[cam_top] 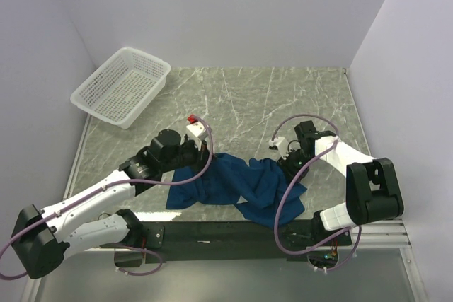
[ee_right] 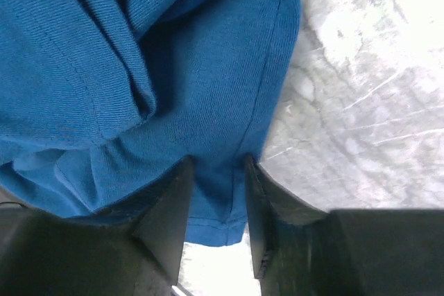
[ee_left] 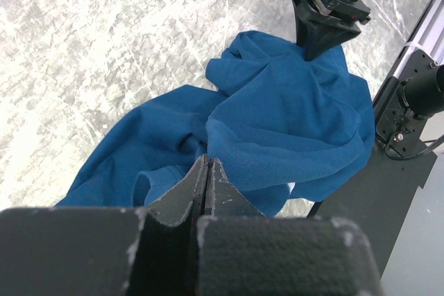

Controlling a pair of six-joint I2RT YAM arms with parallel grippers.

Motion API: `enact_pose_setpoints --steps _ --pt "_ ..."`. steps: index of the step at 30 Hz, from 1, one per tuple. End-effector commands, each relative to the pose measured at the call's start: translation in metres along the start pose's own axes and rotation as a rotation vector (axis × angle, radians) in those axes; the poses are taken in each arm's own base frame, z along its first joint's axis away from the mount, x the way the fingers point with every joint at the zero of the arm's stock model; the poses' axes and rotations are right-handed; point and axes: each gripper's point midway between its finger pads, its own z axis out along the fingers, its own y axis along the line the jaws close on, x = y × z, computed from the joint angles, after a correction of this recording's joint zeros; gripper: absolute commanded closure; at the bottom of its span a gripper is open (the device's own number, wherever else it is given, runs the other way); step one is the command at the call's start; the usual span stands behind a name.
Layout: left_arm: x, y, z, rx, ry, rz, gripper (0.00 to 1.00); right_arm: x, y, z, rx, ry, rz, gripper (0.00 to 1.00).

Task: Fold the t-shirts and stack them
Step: Flatten the tshirt out

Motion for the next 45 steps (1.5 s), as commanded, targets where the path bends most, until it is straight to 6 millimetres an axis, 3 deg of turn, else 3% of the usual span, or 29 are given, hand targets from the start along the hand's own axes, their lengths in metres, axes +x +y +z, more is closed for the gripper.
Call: enact_pose_setpoints --steps 1,3,7,9,12,18,27,31,35,41,45 --pt "-0.012 -0.003 -0.006 0.008 -0.05 -0.008 0.99 -0.009 -0.011 -0.001 0.04 -0.027 0.003 0.64" --pt "-0.015 -0.003 -0.007 0.004 -0.057 -0.007 0.99 -0.011 -0.012 -0.006 0.053 -0.041 -0.003 0.81" --pt "-0.024 -0.004 -0.013 -0.006 -0.083 -0.004 0.99 -0.026 -0.024 -0.036 0.179 -0.118 -0.034 0.97" --pt "-0.03 -0.004 -0.017 -0.015 -0.1 0.002 0.99 -0.031 -0.029 -0.051 0.239 -0.145 -0.043 0.98" --pt "-0.049 -0.003 -0.027 -0.042 -0.149 0.015 0.99 -0.045 -0.04 -0.088 0.368 -0.212 -0.071 1.0" --pt "-0.08 0.003 -0.046 -0.115 -0.236 0.052 0.99 -0.057 -0.057 -0.125 0.509 -0.251 -0.073 1.0" --pt "-0.131 0.035 -0.079 -0.34 -0.38 0.076 1.0 -0.08 -0.105 -0.193 0.777 -0.37 0.014 1.0" --pt "-0.136 0.045 -0.083 -0.398 -0.402 0.067 0.99 -0.086 -0.117 -0.223 0.868 -0.432 0.041 1.0" --pt "-0.134 0.053 -0.082 -0.428 -0.417 0.041 0.99 -0.089 -0.118 -0.231 0.896 -0.46 0.026 1.0" --pt "-0.125 0.076 -0.075 -0.502 -0.409 -0.018 1.0 -0.08 -0.133 -0.221 0.891 -0.416 0.062 1.0" --pt "-0.097 0.108 -0.065 -0.572 -0.337 -0.112 1.0 -0.073 -0.146 -0.211 0.889 -0.378 0.094 1.0"
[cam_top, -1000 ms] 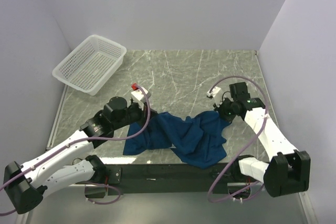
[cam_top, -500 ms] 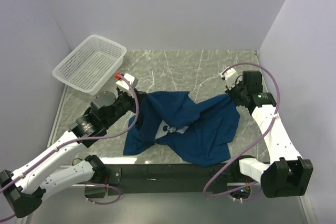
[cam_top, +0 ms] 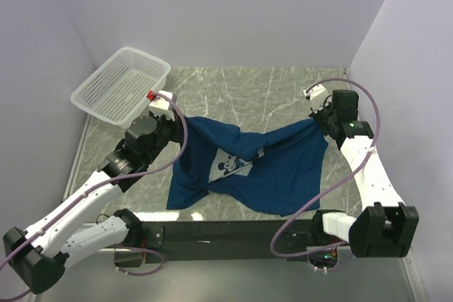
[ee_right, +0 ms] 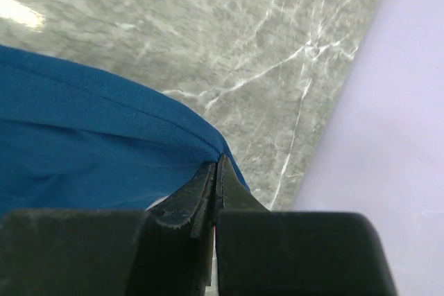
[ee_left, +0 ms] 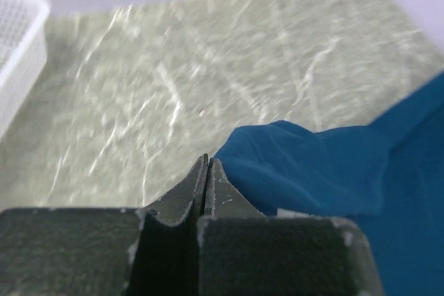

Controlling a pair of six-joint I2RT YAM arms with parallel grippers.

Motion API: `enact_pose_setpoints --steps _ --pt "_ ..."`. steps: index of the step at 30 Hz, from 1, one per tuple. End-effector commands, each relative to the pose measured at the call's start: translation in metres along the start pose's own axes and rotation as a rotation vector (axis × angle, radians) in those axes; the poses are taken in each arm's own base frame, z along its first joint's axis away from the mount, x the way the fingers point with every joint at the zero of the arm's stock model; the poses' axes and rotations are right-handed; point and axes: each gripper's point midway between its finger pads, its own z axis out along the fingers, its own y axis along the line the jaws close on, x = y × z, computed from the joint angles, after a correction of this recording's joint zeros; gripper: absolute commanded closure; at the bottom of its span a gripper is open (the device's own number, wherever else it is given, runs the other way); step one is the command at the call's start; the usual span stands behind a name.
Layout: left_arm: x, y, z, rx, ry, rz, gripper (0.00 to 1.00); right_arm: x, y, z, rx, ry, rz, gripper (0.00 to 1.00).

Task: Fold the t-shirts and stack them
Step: Flatten the tshirt out

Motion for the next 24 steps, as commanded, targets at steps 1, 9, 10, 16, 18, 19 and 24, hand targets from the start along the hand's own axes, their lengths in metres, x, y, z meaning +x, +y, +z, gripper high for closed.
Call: enact_pose_setpoints --steps 1,9,10,16,18,19,24 --pt "0.026 0.021 0.014 -0.078 0.052 -0.091 0.99 -0.003 -0.02 0.008 0.062 0.0 0.016 1.0" --pt "0.127 0.048 0.014 -0.205 0.234 -0.395 0.99 0.029 -0.001 0.034 -0.013 0.083 0.014 1.0" --pt "0.139 0.051 0.016 -0.227 0.262 -0.425 0.99 0.035 0.005 0.038 -0.036 0.104 0.012 1.0" --pt "0.2 0.054 0.026 -0.293 0.472 -0.567 1.0 0.058 0.014 0.053 -0.088 0.198 0.005 1.0" --pt "0.213 0.056 0.03 -0.323 0.532 -0.57 1.0 0.065 0.014 0.057 -0.093 0.226 0.009 1.0" --pt "0.214 0.057 0.032 -0.325 0.544 -0.566 1.0 0.067 0.014 0.058 -0.099 0.233 0.009 1.0" --pt "0.163 0.048 0.041 -0.226 0.421 -0.501 0.66 0.079 0.024 0.06 -0.145 0.25 0.014 1.0"
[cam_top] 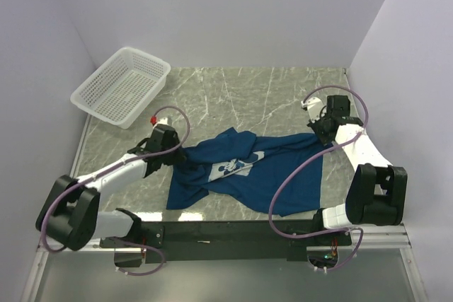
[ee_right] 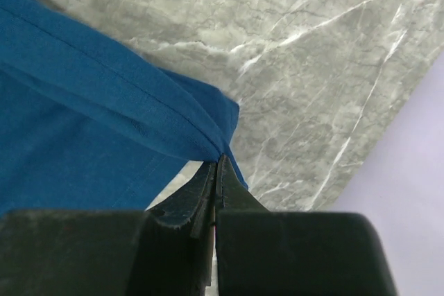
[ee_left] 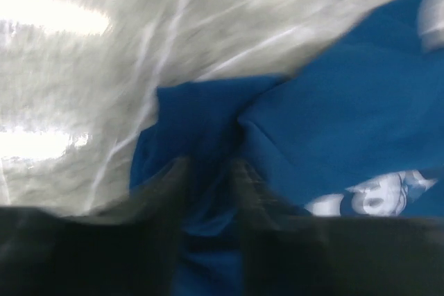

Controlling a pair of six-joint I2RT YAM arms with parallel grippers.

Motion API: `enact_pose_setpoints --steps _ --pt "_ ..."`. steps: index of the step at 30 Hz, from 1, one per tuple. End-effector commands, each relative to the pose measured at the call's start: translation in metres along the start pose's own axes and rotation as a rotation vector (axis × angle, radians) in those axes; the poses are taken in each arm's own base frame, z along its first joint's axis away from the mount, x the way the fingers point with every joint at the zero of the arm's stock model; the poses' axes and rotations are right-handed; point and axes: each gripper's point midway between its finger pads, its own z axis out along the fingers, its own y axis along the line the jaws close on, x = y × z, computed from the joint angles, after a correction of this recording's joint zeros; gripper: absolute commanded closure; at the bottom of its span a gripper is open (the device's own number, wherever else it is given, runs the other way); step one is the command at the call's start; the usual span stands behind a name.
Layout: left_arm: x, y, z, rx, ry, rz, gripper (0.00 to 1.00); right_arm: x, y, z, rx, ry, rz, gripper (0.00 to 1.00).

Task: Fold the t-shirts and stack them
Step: Flatten the tshirt out

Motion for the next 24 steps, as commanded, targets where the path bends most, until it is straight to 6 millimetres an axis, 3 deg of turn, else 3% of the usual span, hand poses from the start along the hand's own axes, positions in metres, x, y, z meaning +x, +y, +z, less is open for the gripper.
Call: enact_pose_setpoints --steps 1,3,7,9,11,12,13,14,15,17,18,20,24 --pt "-0.06 -0.058 -0.037 0.224 -0.189 0.037 0.56 0.003 0.003 0.001 -0.018 -0.009 -0.011 1.0" --pt "-0.08 -0.076 -0.055 0.292 -0.25 0.06 0.38 0.005 0.01 0.004 -0.045 -0.011 -0.009 1.0" --pt "-0.092 -0.115 -0.058 0.378 -0.233 0.131 0.34 0.006 0.017 0.01 -0.081 -0.008 0.01 1.0" --pt "-0.081 -0.145 -0.044 0.419 -0.158 0.182 0.34 0.006 0.019 0.014 -0.093 -0.005 0.02 1.0" --pt "-0.068 -0.159 -0.028 0.396 -0.095 0.233 0.34 0.005 0.019 0.014 -0.096 -0.006 0.026 1.0" --pt "-0.067 -0.174 -0.012 0.381 -0.067 0.254 0.34 0.005 0.02 0.015 -0.098 -0.005 0.03 1.0" --pt "-0.064 -0.177 -0.002 0.364 -0.042 0.261 0.34 0.005 0.02 0.015 -0.099 -0.008 0.029 1.0" --pt "-0.075 -0.189 0.002 0.367 -0.051 0.262 0.34 0.004 0.02 0.015 -0.102 -0.01 0.031 1.0" --pt "-0.062 -0.178 0.029 0.295 0.006 0.268 0.34 0.004 0.02 0.014 -0.102 -0.012 0.031 1.0" --pt "-0.069 -0.188 0.043 0.281 0.01 0.283 0.33 0.004 0.02 0.013 -0.105 -0.013 0.035 1.0" --pt "-0.058 -0.18 0.062 0.239 0.057 0.295 0.33 0.003 0.02 0.013 -0.106 -0.014 0.037 1.0" --pt "-0.063 -0.186 0.072 0.229 0.062 0.308 0.33 0.001 0.019 0.013 -0.108 -0.021 0.034 1.0" --pt "-0.048 -0.178 0.102 0.167 0.136 0.343 0.33 0.003 0.022 0.015 -0.122 -0.017 0.036 1.0"
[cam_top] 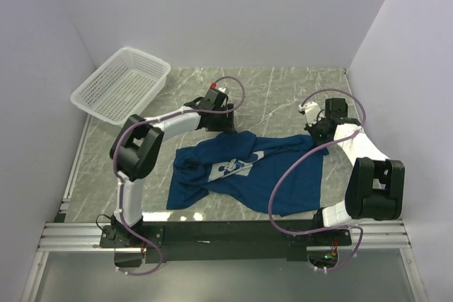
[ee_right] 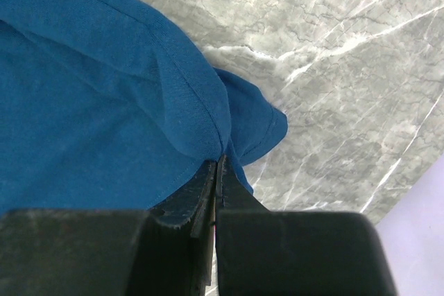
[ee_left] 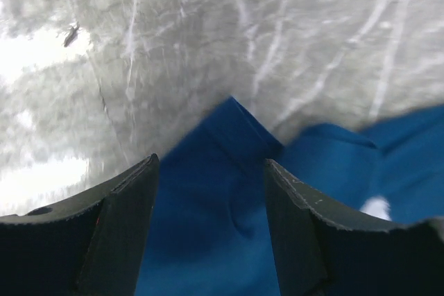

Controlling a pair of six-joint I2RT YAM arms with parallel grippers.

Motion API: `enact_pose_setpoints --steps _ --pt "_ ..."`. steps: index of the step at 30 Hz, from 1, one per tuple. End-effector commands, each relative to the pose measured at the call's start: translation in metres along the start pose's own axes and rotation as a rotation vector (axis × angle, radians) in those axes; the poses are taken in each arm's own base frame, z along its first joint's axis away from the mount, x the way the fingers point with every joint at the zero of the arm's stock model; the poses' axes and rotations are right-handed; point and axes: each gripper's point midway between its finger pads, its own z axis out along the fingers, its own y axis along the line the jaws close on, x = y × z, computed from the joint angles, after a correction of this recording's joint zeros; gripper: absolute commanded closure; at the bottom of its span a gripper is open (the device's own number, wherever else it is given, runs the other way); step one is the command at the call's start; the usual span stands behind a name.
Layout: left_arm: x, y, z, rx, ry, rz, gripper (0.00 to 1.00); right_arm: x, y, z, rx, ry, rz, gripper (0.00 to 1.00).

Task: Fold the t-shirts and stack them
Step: Flatten the tshirt out

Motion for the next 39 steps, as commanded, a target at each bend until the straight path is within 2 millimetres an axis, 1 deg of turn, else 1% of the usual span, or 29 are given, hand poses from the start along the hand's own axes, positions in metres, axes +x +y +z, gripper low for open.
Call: enact_pose_setpoints --steps 1,2,3,5,7,8,10,11,13,14,16,17,19,20,22,23,24,26,28,29,30,31,32,33,34,35,37,38,39 --pt "-0.008 -0.002 0.004 -0.02 0.032 0.048 0.33 -0.004 -0.001 -0.001 -0.01 -0.019 0.013 1.0" --pt "-0.008 -0.005 0.007 -0.006 0.044 0.05 0.35 -0.004 -0.001 0.0 -0.012 -0.018 0.015 1.0" --pt "0.001 -0.003 0.015 -0.003 0.078 0.05 0.36 -0.003 0.0 0.0 -0.013 -0.016 0.015 1.0" --pt "0.012 -0.009 0.017 0.029 0.116 0.062 0.37 -0.003 0.0 0.0 -0.012 -0.017 0.015 1.0" --pt "0.017 -0.009 0.017 0.036 0.125 0.065 0.42 -0.002 0.0 0.0 -0.013 -0.015 0.015 1.0" --pt "0.019 -0.01 0.016 0.042 0.127 0.064 0.48 -0.003 -0.001 0.0 -0.012 -0.019 0.013 1.0" --pt "0.02 -0.01 0.014 0.044 0.128 0.064 0.58 -0.003 0.0 0.0 -0.018 -0.016 0.014 1.0" --pt "0.02 -0.012 0.011 0.058 0.127 0.066 0.69 -0.004 -0.001 -0.001 -0.018 -0.019 0.013 1.0" --pt "0.018 -0.016 0.006 0.074 0.12 0.065 0.82 -0.005 0.0 -0.002 -0.023 -0.021 0.016 1.0" --pt "0.014 -0.02 -0.002 0.087 0.106 0.066 0.91 -0.007 0.0 -0.003 -0.023 -0.028 0.016 1.0" --pt "0.009 -0.024 -0.01 0.101 0.083 0.065 0.99 -0.007 -0.001 -0.004 -0.023 -0.028 0.019 1.0" --pt "0.002 -0.028 -0.02 0.111 0.058 0.066 0.99 -0.008 -0.002 -0.004 -0.022 -0.029 0.019 1.0" --pt "-0.009 -0.027 -0.028 0.093 0.017 0.063 0.99 -0.008 -0.002 -0.004 -0.023 -0.026 0.019 1.0" --pt "-0.018 -0.029 -0.038 0.09 -0.018 0.063 1.0 -0.009 -0.003 -0.005 -0.02 -0.03 0.02 1.0" --pt "-0.035 -0.021 -0.046 0.04 -0.083 0.051 0.99 -0.01 -0.004 -0.005 -0.02 -0.03 0.02 1.0" --pt "-0.044 -0.019 -0.053 0.035 -0.113 0.041 1.0 -0.012 -0.005 -0.007 -0.015 -0.033 0.02 1.0" --pt "-0.051 -0.017 -0.057 0.031 -0.134 0.029 1.0 -0.013 -0.007 -0.007 -0.011 -0.036 0.02 1.0" --pt "-0.072 0.001 -0.062 -0.022 -0.2 -0.015 1.0 -0.02 -0.012 -0.009 0.002 -0.049 0.019 1.0" --pt "-0.087 0.014 -0.065 -0.048 -0.238 -0.049 1.0 -0.026 -0.019 -0.011 0.026 -0.059 0.03 1.0" --pt "-0.101 0.025 -0.068 -0.062 -0.269 -0.071 1.0 -0.036 -0.027 -0.013 0.041 -0.075 0.027 1.0" --pt "-0.109 0.032 -0.066 -0.078 -0.283 -0.085 1.0 -0.044 -0.034 -0.014 0.06 -0.092 0.041 1.0" --pt "-0.123 0.034 -0.07 -0.08 -0.313 -0.094 1.0 -0.05 -0.041 -0.015 0.078 -0.099 0.047 1.0" --pt "-0.132 0.046 -0.067 -0.107 -0.331 -0.111 1.0 -0.065 -0.052 -0.018 0.097 -0.123 0.053 1.0" --pt "-0.14 0.05 -0.067 -0.116 -0.347 -0.115 1.0 -0.074 -0.059 -0.019 0.109 -0.139 0.071 1.0" --pt "-0.157 0.049 -0.073 -0.113 -0.384 -0.122 1.0 -0.081 -0.065 -0.02 0.12 -0.148 0.079 1.0" --pt "-0.165 0.059 -0.069 -0.14 -0.401 -0.131 1.0 -0.096 -0.076 -0.022 0.136 -0.172 0.083 1.0" --pt "-0.182 0.063 -0.071 -0.157 -0.446 -0.143 1.0 -0.112 -0.089 -0.023 0.162 -0.201 0.114 1.0" --pt "-0.196 0.067 -0.07 -0.173 -0.475 -0.152 1.0 -0.122 -0.101 -0.022 0.186 -0.213 0.121 1.0" --pt "-0.204 0.073 -0.071 -0.198 -0.497 -0.167 1.0 -0.13 -0.108 -0.022 0.204 -0.229 0.137 1.0"
